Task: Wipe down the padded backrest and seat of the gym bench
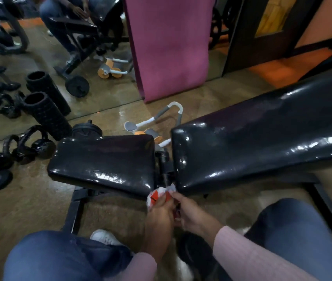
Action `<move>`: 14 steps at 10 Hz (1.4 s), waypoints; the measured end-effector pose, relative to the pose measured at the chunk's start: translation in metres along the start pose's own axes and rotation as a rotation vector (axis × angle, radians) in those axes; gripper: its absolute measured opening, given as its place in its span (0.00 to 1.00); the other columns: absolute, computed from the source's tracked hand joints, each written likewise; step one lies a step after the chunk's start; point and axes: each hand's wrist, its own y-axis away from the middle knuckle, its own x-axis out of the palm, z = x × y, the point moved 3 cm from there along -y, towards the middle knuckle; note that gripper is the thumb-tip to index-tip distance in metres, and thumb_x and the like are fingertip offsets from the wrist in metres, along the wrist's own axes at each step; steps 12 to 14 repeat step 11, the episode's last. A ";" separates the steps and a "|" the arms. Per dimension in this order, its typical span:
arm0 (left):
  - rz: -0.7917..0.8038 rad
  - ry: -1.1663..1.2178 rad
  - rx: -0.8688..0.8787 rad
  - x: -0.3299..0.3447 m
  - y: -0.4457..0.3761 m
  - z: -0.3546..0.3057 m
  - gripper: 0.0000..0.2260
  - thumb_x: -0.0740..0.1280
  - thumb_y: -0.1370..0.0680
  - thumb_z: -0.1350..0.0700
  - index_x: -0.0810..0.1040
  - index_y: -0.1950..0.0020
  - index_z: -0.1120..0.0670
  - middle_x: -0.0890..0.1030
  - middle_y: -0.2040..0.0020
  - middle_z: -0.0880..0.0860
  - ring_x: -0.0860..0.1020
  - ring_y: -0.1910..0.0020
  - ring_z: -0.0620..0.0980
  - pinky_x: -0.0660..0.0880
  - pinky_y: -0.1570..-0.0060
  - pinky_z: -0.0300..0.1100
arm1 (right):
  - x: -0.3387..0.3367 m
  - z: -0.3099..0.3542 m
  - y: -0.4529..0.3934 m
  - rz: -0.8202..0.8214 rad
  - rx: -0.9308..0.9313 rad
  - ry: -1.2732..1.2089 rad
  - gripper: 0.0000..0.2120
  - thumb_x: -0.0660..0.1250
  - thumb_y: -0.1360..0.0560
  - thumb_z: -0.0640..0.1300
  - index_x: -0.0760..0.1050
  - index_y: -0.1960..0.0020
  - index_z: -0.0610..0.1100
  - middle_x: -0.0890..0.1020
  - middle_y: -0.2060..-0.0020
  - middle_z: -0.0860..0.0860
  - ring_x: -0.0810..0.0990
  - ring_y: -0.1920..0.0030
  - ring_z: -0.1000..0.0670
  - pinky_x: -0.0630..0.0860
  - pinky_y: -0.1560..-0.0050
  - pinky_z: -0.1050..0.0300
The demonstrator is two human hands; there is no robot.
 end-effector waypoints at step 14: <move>0.591 -0.180 -0.387 0.140 0.035 0.097 0.08 0.63 0.25 0.50 0.80 0.55 0.52 0.82 0.61 0.50 0.81 0.61 0.50 0.77 0.62 0.44 | -0.169 -0.131 -0.008 -0.393 0.235 0.217 0.21 0.60 0.24 0.42 0.68 0.33 0.36 0.79 0.41 0.38 0.81 0.44 0.36 0.78 0.42 0.37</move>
